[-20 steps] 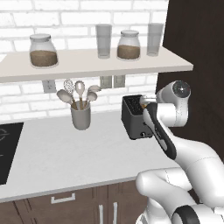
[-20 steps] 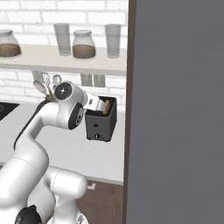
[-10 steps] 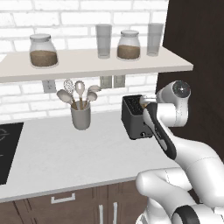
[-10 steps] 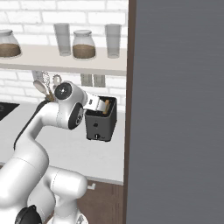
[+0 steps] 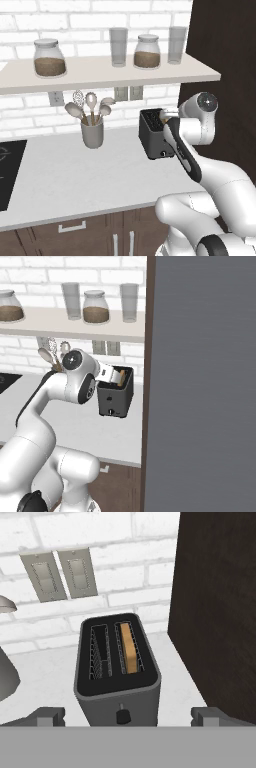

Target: Start the toaster. Once the lever pops up, take the bread to the plate on the dining counter.

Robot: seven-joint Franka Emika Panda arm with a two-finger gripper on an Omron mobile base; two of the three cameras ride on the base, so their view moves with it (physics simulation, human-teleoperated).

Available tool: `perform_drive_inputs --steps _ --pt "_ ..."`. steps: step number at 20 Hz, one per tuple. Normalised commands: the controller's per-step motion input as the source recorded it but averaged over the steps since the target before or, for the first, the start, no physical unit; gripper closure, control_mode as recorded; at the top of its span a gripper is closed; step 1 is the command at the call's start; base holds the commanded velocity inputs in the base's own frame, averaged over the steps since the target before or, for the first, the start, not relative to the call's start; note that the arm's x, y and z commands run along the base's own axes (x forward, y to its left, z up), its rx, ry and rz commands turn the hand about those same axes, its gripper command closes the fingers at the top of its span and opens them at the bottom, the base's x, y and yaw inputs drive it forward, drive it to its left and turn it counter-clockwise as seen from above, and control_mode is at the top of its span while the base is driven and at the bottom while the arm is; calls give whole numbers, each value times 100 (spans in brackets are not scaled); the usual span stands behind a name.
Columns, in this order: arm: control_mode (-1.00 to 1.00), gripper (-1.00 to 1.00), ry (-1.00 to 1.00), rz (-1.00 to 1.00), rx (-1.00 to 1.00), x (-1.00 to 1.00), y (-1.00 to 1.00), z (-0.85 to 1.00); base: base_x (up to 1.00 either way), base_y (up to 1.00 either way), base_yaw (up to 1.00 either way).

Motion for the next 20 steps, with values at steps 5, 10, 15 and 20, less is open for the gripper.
perform_drive_inputs --steps 5,10,15,20 --pt "-100 -100 0 0 0 0 0 0 0 0 0" --pt "-100 -100 0 0 0 0 0 0 0 0 0" --pt "-100 -100 0 0 0 0 0 0 0 0 0" --pt "-100 -100 0 0 0 0 0 0 0 0 0"
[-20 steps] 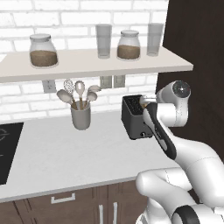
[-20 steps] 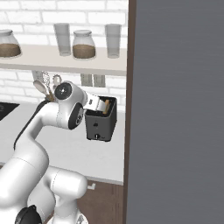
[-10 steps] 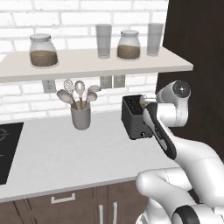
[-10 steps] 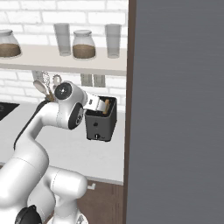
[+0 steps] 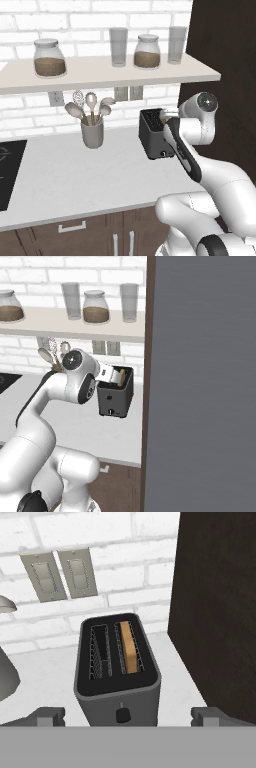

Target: Start the toaster. Once the lever pops up, take the bread to the plate on the dining counter.

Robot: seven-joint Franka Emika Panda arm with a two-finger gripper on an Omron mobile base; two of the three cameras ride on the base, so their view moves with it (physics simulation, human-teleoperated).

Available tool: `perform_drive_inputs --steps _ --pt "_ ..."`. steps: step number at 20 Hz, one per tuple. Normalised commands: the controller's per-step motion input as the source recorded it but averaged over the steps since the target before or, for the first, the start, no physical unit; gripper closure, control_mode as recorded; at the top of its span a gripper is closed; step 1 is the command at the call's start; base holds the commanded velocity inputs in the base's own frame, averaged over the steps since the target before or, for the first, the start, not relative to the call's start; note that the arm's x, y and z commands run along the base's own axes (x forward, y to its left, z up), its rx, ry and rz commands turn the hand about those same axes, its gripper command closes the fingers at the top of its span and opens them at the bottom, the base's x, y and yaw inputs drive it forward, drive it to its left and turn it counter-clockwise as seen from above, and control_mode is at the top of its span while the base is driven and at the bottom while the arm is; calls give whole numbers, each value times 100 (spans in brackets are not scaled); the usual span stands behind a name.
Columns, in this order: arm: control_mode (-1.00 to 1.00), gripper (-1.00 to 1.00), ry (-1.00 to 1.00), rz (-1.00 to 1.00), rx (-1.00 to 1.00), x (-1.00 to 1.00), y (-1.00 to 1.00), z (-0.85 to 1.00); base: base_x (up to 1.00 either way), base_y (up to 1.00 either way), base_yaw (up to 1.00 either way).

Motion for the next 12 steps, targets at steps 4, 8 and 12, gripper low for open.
perform_drive_inputs --steps 4,8,12 --pt "-100 -100 0 0 0 0 0 0 0 0 0" --pt "-100 -100 0 0 0 0 0 0 0 0 0" --pt "-100 -100 0 0 0 0 0 0 0 0 0"
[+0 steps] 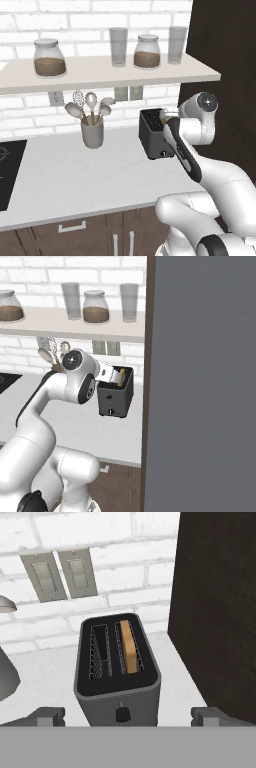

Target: Start the toaster. Once the lever pops up, take the bread to the plate on the dining counter.

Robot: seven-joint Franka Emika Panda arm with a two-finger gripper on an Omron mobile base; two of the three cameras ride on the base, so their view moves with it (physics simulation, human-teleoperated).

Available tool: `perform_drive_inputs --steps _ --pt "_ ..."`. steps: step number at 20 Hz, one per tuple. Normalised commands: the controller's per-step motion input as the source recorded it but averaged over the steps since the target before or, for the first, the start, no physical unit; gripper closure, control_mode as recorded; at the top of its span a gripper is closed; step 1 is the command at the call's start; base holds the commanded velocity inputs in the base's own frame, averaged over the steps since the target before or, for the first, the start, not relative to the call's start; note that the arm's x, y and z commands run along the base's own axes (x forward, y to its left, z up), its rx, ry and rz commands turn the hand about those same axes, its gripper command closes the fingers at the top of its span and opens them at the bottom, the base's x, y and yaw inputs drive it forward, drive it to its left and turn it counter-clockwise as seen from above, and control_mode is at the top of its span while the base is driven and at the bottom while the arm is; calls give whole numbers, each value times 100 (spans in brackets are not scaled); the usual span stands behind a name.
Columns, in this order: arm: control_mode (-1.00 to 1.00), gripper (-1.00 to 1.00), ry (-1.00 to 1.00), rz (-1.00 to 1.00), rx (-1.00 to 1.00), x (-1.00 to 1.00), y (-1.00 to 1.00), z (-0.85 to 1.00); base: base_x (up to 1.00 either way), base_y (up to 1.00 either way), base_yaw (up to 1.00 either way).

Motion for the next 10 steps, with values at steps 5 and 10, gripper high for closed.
perform_drive_inputs --steps 5,10 --pt "-100 -100 0 0 0 0 0 0 0 0 0" --pt "-100 -100 0 0 0 0 0 0 0 0 0"
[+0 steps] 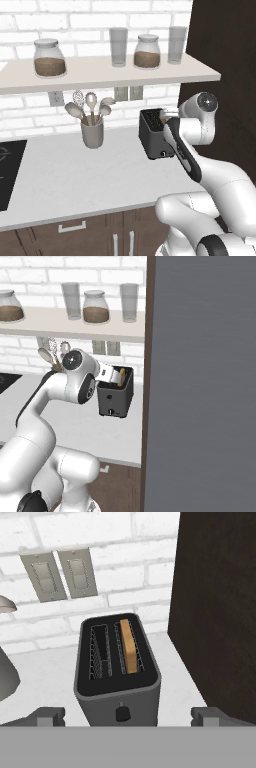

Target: Start the toaster. Once the lever pops up, take the bread to the plate on the dining counter.

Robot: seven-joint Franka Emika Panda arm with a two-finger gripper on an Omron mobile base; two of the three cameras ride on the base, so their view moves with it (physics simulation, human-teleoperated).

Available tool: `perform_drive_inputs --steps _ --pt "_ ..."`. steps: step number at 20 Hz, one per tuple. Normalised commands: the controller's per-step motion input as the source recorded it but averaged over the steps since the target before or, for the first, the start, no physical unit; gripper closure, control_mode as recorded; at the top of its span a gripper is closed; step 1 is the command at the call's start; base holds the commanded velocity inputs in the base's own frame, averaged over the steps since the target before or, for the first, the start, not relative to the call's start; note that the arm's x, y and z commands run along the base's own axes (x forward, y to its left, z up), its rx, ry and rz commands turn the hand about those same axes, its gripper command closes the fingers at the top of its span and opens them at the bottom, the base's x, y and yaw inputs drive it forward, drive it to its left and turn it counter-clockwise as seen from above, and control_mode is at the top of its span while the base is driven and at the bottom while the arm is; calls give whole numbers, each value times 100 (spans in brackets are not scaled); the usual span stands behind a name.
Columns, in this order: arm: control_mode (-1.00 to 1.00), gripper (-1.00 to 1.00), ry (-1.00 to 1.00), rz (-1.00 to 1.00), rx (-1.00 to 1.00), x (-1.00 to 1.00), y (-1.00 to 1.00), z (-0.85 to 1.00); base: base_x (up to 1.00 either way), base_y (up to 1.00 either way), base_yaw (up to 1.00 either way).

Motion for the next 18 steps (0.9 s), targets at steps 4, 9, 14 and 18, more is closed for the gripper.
perform_drive_inputs --steps 4,9,14,18 --pt "-100 -100 0 0 0 0 0 0 0 0 0" --pt "-100 -100 0 0 0 0 0 0 0 0 0" --pt "-100 -100 0 0 0 0 0 0 0 0 0" --pt "-100 -100 0 0 0 0 0 0 0 0 0"
